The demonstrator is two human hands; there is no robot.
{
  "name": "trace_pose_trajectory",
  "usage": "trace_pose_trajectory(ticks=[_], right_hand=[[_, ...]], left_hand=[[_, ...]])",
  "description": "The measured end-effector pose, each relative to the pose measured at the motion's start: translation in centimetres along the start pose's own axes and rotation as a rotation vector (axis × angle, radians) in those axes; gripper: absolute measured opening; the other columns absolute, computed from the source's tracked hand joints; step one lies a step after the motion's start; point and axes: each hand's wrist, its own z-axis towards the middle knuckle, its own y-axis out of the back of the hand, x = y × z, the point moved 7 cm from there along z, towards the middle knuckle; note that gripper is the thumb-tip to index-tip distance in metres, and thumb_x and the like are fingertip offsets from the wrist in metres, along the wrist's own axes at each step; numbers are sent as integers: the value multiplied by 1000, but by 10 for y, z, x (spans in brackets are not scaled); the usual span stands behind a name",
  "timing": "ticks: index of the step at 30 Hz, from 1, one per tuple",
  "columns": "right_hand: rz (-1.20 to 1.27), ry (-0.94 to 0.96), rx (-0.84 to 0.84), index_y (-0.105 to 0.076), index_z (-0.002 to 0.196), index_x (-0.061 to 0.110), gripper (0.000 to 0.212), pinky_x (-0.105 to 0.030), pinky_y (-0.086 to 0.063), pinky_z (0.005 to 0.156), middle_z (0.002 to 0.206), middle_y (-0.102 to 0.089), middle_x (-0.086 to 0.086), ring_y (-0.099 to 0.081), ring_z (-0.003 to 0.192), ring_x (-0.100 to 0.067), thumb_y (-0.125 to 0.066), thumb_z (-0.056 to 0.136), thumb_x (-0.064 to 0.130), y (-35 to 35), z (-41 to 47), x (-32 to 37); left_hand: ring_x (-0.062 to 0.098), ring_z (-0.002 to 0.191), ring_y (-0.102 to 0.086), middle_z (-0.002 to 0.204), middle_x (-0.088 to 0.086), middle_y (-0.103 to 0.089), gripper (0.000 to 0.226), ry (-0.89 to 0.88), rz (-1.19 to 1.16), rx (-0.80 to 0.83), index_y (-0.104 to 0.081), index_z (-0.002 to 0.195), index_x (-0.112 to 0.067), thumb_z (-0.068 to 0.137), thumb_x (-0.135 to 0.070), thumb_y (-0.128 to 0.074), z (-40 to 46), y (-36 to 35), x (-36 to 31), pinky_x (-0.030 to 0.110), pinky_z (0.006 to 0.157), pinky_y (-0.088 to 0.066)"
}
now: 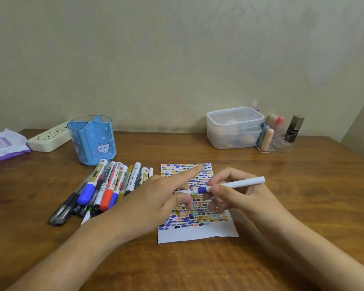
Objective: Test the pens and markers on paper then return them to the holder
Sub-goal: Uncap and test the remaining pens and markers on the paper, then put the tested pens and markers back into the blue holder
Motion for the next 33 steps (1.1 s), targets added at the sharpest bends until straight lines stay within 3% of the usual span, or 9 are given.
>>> trace_pose_trajectory(ticks=[5,8,10,13,21,30,33], right_hand=[[30,-3,26,-68,91,6,15,-30,-55,65,86,-75,-13,-71,74,-26,-74,84,18,-6,-2,-2],[42,-6,12,-72,88,11,13,-30,-56,66,88,-75,-15,-71,74,-26,-77,80,20,-4,-2,-1],[44,-13,6,-73,89,9,9,-28,-57,65,90,-76,-16,-73,75,-27,-74,84,16,-3,-1,-1],[17,-17,10,-72,94,6,9,-30,-58,68,92,-77,-16,-75,82,-29,-63,94,8,-4,-1,-4],[84,9,14,-71,91,0,20,-26,-59,71,90,-77,-16,-76,83,-25,-66,90,20,-2,-2,1],[171,39,3,-71,95,-1,28,-28,-59,70,90,-76,-21,-74,80,-28,-67,86,25,-13,2,3],[170,79,31,-68,99,2,21,-32,-60,71,89,-76,-20,-73,80,-29,-62,93,22,-26,5,13]], left_hand=[[-4,71,-52,71,-31,-57,51,27,-8,-16,-39,146,-45,102,-25,-53,0,-2,0,10,64,-37],[-16,76,-51,72,-27,-58,28,57,22,-20,-55,125,-44,101,-32,-53,-2,-1,3,11,62,-34],[-4,71,-55,73,-22,-64,10,53,28,-30,-62,104,-36,100,-36,-53,-2,2,2,15,57,-33],[9,66,-57,71,-16,-66,16,33,42,-57,-62,87,-30,99,-36,-54,-2,6,0,18,55,-36],[2,62,-59,64,-10,-65,21,-15,42,-119,-64,81,-24,100,-28,-55,-2,8,-1,12,57,-37],[9,73,-62,71,-11,-67,29,-64,134,-215,-66,81,-23,99,-39,-50,-4,21,-3,22,64,-44],[0,95,-60,97,-21,-69,35,-13,136,-186,-69,110,-36,93,-60,-50,-4,42,1,20,80,-47]])
